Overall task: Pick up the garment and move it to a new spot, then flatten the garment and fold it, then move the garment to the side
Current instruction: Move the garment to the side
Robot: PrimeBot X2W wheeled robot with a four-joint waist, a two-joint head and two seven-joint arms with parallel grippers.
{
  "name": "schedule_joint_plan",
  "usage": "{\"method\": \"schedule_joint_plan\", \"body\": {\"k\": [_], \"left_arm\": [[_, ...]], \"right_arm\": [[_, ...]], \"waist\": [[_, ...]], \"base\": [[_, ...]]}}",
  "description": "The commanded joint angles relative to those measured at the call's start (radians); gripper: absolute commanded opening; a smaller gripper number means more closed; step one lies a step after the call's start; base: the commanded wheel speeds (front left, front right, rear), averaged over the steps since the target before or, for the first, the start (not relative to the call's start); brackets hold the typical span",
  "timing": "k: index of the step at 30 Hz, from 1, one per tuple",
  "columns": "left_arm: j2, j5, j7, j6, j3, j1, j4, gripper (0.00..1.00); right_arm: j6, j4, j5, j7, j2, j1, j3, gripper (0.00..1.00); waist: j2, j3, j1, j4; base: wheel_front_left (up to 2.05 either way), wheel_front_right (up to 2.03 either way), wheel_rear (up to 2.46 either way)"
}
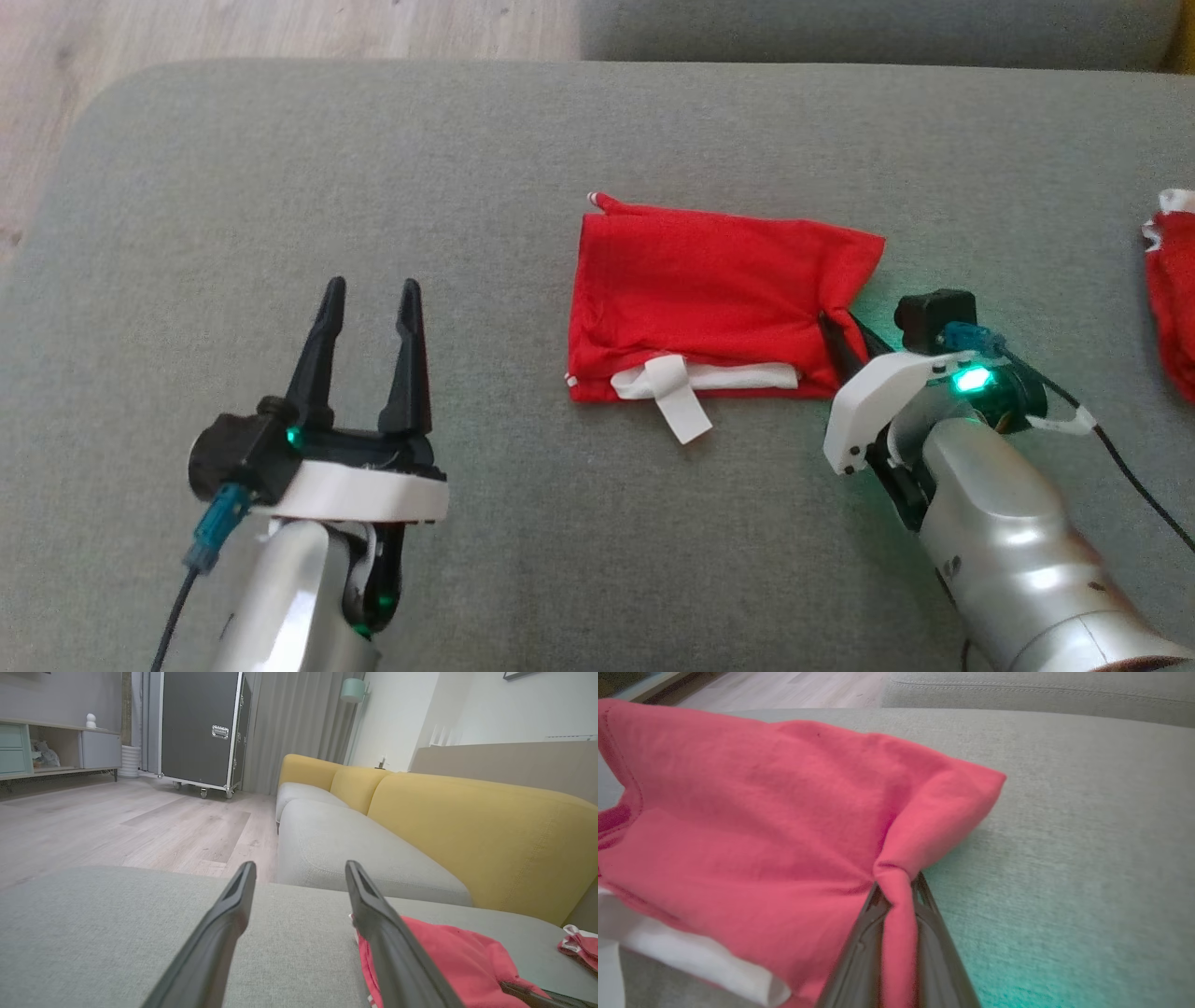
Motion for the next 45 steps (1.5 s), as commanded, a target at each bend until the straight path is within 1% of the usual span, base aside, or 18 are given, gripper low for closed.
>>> {"method": "schedule_joint_plan", "body": {"k": [1,2,8,12,14,17,20,27,33,37,40,45], "left_arm": [[0.005,0.01,-0.005,0.003,0.046,-0.02,-0.031,1.0],[0.005,0.01,-0.005,0.003,0.046,-0.02,-0.031,1.0],[0.005,0.006,-0.005,0.0,0.051,-0.007,-0.041,1.0],[0.005,0.002,-0.005,0.002,0.051,-0.003,-0.05,1.0],[0.005,0.001,-0.005,0.003,0.051,-0.003,-0.055,1.0],[0.005,-0.001,-0.005,0.005,0.051,-0.008,-0.062,1.0],[0.005,-0.001,-0.005,0.006,0.045,-0.017,-0.066,1.0],[0.005,0.007,-0.005,0.004,0.041,-0.045,-0.067,1.0],[0.005,0.013,-0.005,-0.001,0.031,-0.076,-0.062,1.0],[0.005,0.016,-0.005,-0.004,0.032,-0.087,-0.058,1.0],[0.005,0.016,-0.005,-0.006,0.031,-0.089,-0.054,1.0],[0.005,0.022,-0.005,-0.009,0.03,-0.092,-0.051,1.0]], "right_arm": [[-0.001,0.004,-0.055,-0.053,0.014,-0.043,0.015,0.0],[-0.001,0.004,-0.055,-0.053,0.014,-0.043,0.015,0.0],[-0.001,-0.013,-0.184,-0.113,-0.022,-0.074,-0.013,0.0],[-0.001,-0.062,-0.239,-0.122,-0.061,-0.075,-0.016,0.0],[-0.001,-0.088,-0.257,-0.123,-0.091,-0.076,-0.011,0.0],[-0.001,-0.126,-0.272,-0.124,-0.147,-0.082,0.0,0.0],[-0.001,-0.154,-0.273,-0.112,-0.219,-0.095,0.014,0.0],[-0.001,-0.202,-0.237,-0.057,-0.391,-0.147,0.035,0.0],[-0.001,-0.194,-0.218,-0.001,-0.525,-0.173,0.035,0.0],[-0.001,-0.169,-0.223,0.024,-0.593,-0.174,0.019,0.0],[-0.001,-0.145,-0.234,0.032,-0.615,-0.177,-0.01,0.0],[-0.001,-0.108,-0.254,0.03,-0.617,-0.178,-0.056,0.0]], "waist": [[0.0,-0.017,0.0,-0.022],[0.0,-0.017,0.0,-0.022],[0.0,-0.043,0.0,-0.072],[0.0,-0.045,0.0,-0.114],[0.0,-0.042,0.0,-0.134],[0.0,-0.031,0.0,-0.16],[0.0,-0.018,0.0,-0.182],[0.0,0.033,0.0,-0.21],[0.0,0.079,0.0,-0.21],[0.0,0.092,0.0,-0.209],[0.0,0.094,0.0,-0.209],[0.0,0.1,0.0,-0.208]], "base": [[0.0,0.0,0.0],[0.0,0.0,0.0],[0.0,0.0,0.0],[0.0,0.0,0.0],[0.0,0.0,0.0],[0.0,0.0,0.0],[0.0,0.0,0.0],[0.0,0.0,0.0],[0.0,0.0,0.0],[0.0,0.0,0.0],[0.0,0.0,0.0],[0.0,0.0,0.0]]}}
